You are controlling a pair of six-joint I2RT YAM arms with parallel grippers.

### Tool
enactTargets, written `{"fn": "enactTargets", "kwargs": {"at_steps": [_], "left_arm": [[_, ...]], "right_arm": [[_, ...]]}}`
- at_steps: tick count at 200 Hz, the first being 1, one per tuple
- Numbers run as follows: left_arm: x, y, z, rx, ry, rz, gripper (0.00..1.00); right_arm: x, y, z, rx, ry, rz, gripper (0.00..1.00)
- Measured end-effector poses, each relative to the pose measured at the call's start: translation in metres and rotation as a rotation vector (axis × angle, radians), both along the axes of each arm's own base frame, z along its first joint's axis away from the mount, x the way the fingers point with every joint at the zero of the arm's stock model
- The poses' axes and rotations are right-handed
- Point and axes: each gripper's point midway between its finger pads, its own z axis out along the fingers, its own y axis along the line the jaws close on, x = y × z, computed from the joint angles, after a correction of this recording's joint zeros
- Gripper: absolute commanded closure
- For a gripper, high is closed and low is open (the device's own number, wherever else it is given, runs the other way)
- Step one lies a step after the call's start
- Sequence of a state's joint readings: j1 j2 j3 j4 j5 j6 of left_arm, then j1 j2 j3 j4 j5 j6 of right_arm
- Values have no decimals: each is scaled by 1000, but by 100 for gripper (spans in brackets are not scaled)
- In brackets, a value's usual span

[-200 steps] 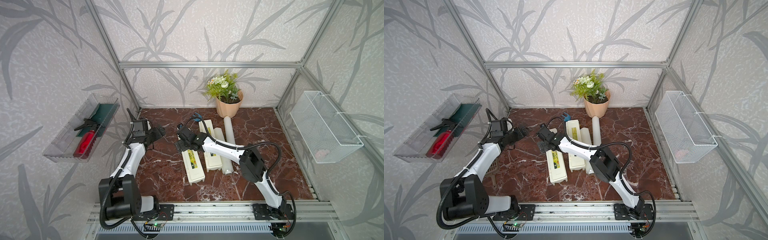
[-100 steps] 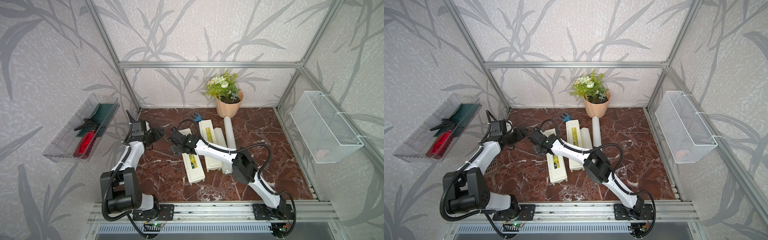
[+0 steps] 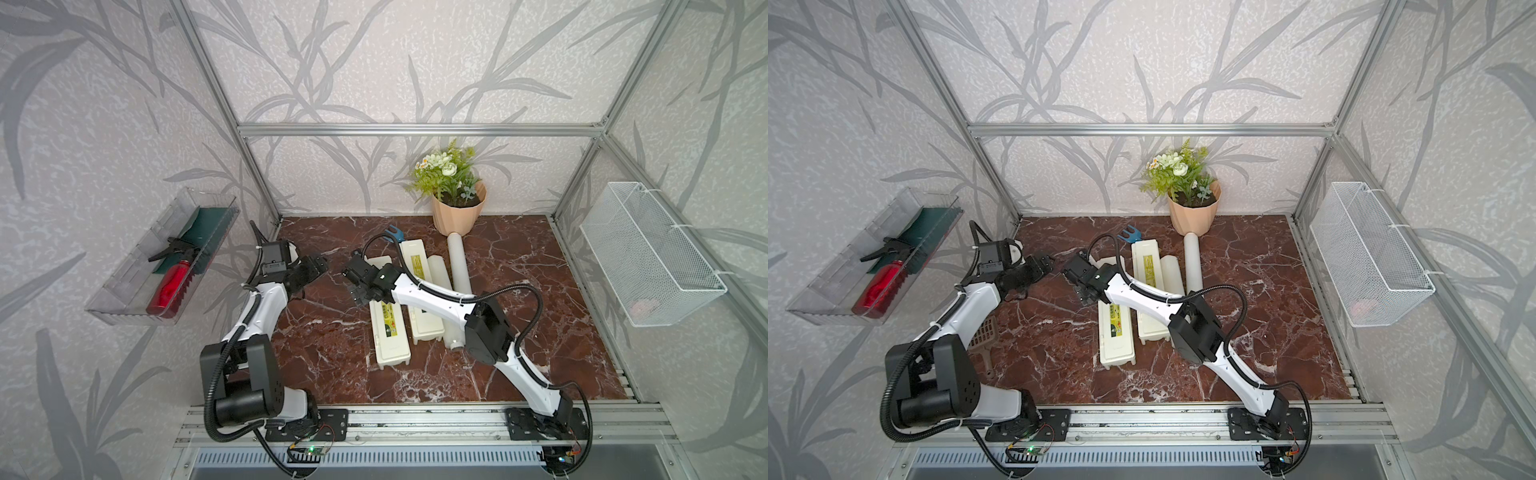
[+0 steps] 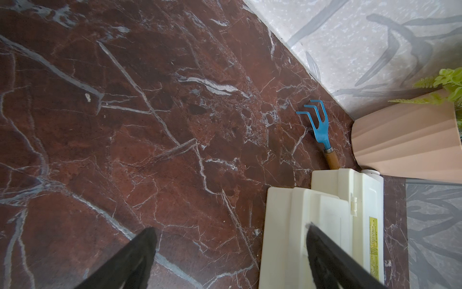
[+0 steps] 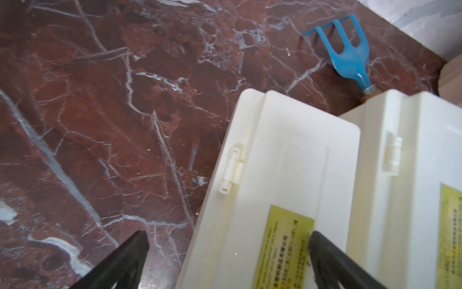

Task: Put plastic wrap rolls into dispensers
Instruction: Pick up the plastic wrap cutting box from the center of the board.

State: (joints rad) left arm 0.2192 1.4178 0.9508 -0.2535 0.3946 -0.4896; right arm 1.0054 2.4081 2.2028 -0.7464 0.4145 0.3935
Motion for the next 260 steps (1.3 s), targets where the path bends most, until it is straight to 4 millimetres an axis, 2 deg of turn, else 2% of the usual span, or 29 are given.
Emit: {"fn": "enactTargets", "kwargs": {"at_steps": [78, 143, 186, 231, 260], "left_arm": [[3, -5, -10, -37, 18, -18, 7], [4, -9, -12, -62, 21, -28, 6], [4, -10, -16, -70, 31, -32, 6], [4, -10, -16, -72, 31, -35, 6], [4, -10, -16, -72, 30, -35, 6]], "right_arm": [[-12, -29, 8, 29, 31, -92, 0], [-4, -41, 9, 68, 70, -182, 0], [7, -32, -1, 75, 104, -192, 0], [9, -24, -30, 33, 155, -187, 0], [13, -16, -32, 24, 160, -160, 0]]}}
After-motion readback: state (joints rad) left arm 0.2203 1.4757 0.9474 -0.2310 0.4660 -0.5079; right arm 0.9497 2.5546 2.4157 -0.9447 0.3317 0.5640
